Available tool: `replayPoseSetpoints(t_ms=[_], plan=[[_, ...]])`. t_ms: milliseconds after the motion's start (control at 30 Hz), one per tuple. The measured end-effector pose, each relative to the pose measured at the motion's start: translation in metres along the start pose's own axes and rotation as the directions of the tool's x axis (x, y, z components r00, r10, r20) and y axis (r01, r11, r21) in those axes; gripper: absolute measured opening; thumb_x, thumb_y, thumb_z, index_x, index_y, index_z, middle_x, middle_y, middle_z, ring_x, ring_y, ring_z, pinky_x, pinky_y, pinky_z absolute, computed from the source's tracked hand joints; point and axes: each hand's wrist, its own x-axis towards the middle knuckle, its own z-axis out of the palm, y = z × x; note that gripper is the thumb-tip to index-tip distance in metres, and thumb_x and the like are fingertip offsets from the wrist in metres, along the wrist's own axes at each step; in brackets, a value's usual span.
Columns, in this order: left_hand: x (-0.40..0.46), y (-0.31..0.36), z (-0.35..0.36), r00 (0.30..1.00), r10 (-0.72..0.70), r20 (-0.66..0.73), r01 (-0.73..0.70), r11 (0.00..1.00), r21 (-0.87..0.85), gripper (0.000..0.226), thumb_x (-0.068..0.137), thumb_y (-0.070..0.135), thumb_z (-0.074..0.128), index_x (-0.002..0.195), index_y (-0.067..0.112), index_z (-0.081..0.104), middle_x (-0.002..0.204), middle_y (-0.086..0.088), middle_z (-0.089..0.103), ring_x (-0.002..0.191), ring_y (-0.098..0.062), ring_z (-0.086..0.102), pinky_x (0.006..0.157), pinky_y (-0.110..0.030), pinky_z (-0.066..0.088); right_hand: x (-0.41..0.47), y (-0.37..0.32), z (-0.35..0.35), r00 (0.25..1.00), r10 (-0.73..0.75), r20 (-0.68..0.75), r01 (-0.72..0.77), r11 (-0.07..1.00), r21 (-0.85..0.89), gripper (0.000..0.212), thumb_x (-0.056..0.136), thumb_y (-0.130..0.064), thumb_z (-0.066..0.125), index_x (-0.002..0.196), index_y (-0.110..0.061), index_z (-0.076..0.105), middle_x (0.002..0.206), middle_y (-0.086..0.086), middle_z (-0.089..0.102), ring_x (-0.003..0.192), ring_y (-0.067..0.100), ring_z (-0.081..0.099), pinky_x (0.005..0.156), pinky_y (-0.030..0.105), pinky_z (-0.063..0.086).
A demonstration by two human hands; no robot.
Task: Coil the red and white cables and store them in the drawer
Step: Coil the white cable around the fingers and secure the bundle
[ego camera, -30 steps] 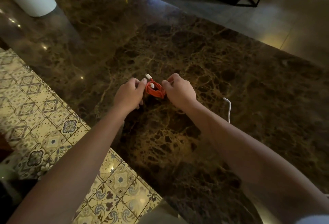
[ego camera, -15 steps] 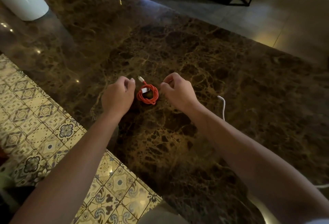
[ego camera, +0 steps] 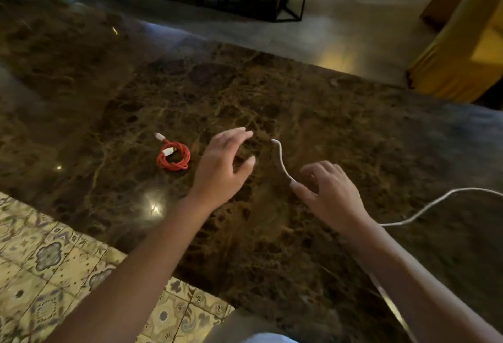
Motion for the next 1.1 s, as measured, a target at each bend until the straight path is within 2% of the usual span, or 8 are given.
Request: replayPoseSetpoints(t_ms=[167, 367, 633, 767, 867, 967, 1033, 1100], plan=[[-0.006, 0.029, 0.04, 0.978, 0.056, 0.203, -0.058, 0.998, 0.005, 0.063, 0.098, 0.028, 0.068, 0.156, 0.024, 0.044, 0.165, 0.002, 0.041, 0.158, -0.022, 0.027, 0.125, -0.039, 0.026, -0.046, 0.03, 0.0, 0.999, 0.049, 0.012, -0.047, 0.992, -0.117, 0.059, 0.094, -0.06, 0.062, 0.141, -0.025, 0.058, 0.143, -0.004, 0.057, 0.135, 0.02, 0.05, 0.115, 0.039, 0.041], [-0.011, 0.055, 0.069, 0.913, 0.109, 0.394, -0.148, 0.986, 0.071, 0.059, 0.101, 0.026, 0.065, 0.156, 0.029, 0.043, 0.171, 0.005, 0.027, 0.162, -0.019, 0.009, 0.126, -0.038, 0.011, -0.079, 0.049, -0.001, 0.993, 0.115, -0.008, -0.115, 0.993, -0.031, 0.045, 0.096, -0.053, 0.063, 0.134, -0.03, 0.06, 0.13, -0.009, 0.059, 0.123, 0.012, 0.056, 0.101, 0.03, 0.05], [-0.022, 0.091, 0.099, 0.919, 0.179, 0.35, -0.204, 0.978, 0.034, 0.022, 0.103, 0.032, 0.062, 0.116, 0.021, 0.075, 0.151, -0.001, 0.057, 0.148, -0.027, 0.04, 0.122, -0.051, 0.035, -0.129, 0.075, -0.015, 0.989, 0.144, -0.018, -0.134, 0.954, 0.269, 0.016, 0.097, -0.041, 0.068, 0.095, -0.026, 0.074, 0.077, -0.017, 0.065, 0.068, 0.002, 0.059, 0.065, 0.019, 0.044], [-0.029, 0.116, 0.1, 0.96, 0.227, 0.162, -0.231, 0.973, 0.007, 0.043, 0.104, 0.048, 0.048, 0.105, 0.019, 0.08, 0.118, 0.005, 0.073, 0.107, -0.014, 0.054, 0.091, -0.035, 0.054, -0.153, 0.089, -0.055, 0.985, 0.157, 0.067, -0.136, 0.487, 0.863, 0.027, 0.099, -0.027, 0.067, 0.082, -0.007, 0.074, 0.051, -0.009, 0.052, 0.045, 0.005, 0.042, 0.045, 0.016, 0.033], [-0.034, 0.144, 0.094, 0.978, 0.109, 0.177, -0.057, 0.959, -0.278, 0.064, 0.108, 0.055, 0.036, 0.078, 0.015, 0.075, 0.092, 0.006, 0.073, 0.096, -0.006, 0.058, 0.091, -0.033, 0.05, -0.168, 0.111, -0.085, 0.986, 0.161, 0.036, -0.074, 0.239, 0.968, 0.025, 0.09, -0.03, 0.066, 0.078, -0.009, 0.072, 0.046, -0.005, 0.043, 0.038, 0.006, 0.031, 0.042, 0.02, 0.018], [-0.044, 0.182, 0.092, 0.851, -0.087, 0.518, 0.453, 0.62, -0.64, 0.073, 0.1, 0.06, 0.034, 0.06, 0.005, 0.058, 0.082, -0.01, 0.075, 0.087, -0.016, 0.07, 0.095, -0.038, 0.049, -0.181, 0.136, -0.093, 0.985, 0.174, -0.014, -0.009, 0.129, 0.992, 0.022, 0.086, -0.033, 0.07, 0.079, -0.013, 0.073, 0.047, -0.004, 0.04, 0.038, 0.008, 0.028, 0.042, 0.024, 0.017], [-0.056, 0.199, 0.094, 0.794, 0.003, 0.607, 0.559, 0.387, -0.733, 0.073, 0.1, 0.061, 0.036, 0.059, 0.005, 0.059, 0.075, -0.016, 0.072, 0.092, -0.03, 0.072, 0.103, -0.048, 0.049, -0.191, 0.151, -0.093, 0.979, 0.199, -0.047, 0.034, 0.068, 0.997, 0.022, 0.087, -0.034, 0.07, 0.082, -0.013, 0.072, 0.049, -0.003, 0.039, 0.039, 0.009, 0.028, 0.039, 0.02, 0.022], [-0.069, 0.215, 0.095, 0.776, 0.109, 0.621, 0.573, 0.288, -0.767, 0.07, 0.094, 0.068, 0.052, 0.061, 0.007, 0.064, 0.065, -0.014, 0.066, 0.089, -0.036, 0.072, 0.102, -0.048, 0.052, -0.199, 0.164, -0.092, 0.971, 0.23, -0.068, 0.066, 0.016, 0.998, 0.022, 0.093, -0.031, 0.065, 0.084, -0.012, 0.071, 0.05, -0.002, 0.04, 0.04, 0.01, 0.029, 0.04, 0.021, 0.023]])
